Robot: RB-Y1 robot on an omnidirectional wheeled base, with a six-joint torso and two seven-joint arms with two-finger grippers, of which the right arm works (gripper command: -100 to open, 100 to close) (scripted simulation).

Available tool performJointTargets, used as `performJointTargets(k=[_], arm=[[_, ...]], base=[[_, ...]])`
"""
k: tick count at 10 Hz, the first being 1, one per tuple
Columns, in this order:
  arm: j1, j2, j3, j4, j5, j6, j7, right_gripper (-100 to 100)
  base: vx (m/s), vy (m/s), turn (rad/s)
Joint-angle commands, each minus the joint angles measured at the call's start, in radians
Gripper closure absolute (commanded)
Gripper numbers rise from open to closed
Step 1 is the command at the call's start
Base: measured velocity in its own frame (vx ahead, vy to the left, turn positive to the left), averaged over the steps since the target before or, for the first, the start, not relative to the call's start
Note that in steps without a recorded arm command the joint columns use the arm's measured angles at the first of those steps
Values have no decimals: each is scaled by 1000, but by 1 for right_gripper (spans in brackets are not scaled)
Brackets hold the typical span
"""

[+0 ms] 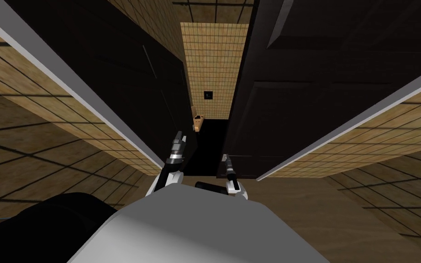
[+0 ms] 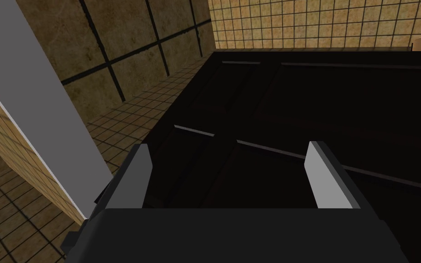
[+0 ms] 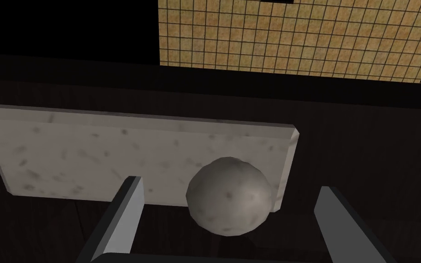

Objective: Push the door open

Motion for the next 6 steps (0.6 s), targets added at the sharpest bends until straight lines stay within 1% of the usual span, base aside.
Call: performJointTargets(k=[1,2,6], arm=[[0,0,0,0,0,0,0,-100],[0,0,0,0,0,0,0,100],[0,0,0,0,0,0,0,100]], base=[[59,16,-13],[-11,-2,12],[-12,-3,2]])
